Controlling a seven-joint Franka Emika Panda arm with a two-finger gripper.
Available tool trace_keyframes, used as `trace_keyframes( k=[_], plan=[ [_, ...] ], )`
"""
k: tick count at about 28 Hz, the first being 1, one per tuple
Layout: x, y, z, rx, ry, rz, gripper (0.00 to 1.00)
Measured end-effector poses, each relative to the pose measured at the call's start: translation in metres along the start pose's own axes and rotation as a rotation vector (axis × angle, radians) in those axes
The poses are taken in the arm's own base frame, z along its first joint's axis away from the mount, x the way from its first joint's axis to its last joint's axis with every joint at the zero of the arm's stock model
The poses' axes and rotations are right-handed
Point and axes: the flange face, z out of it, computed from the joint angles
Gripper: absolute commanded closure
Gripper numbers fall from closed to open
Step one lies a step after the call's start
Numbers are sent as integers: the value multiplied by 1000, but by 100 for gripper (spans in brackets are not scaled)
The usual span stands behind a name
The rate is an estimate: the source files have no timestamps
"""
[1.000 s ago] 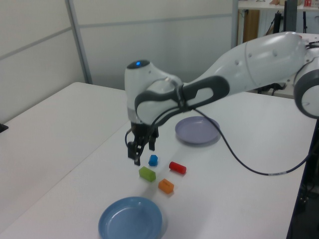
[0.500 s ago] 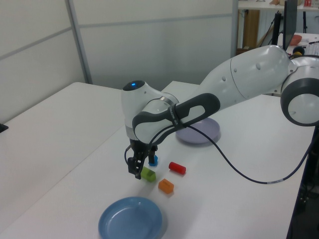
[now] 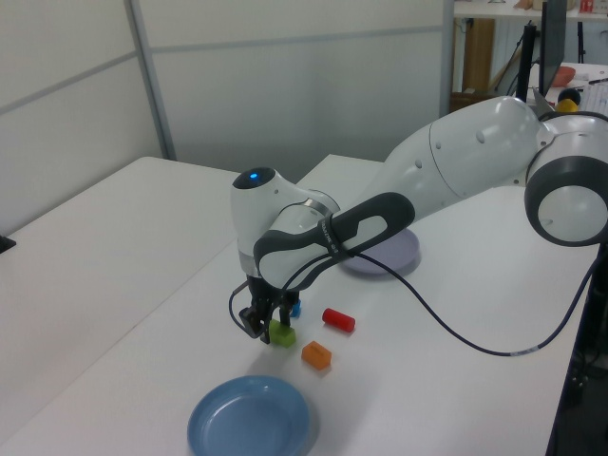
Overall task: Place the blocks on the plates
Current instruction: 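Close the gripper on the green block and lift it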
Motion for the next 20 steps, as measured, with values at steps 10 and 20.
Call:
trace_keyframes(
  k=[10, 20],
  plan=[
    [3, 5, 1, -3, 9, 14, 100],
    [-3, 6, -28, -22, -24, -46, 100]
  ],
)
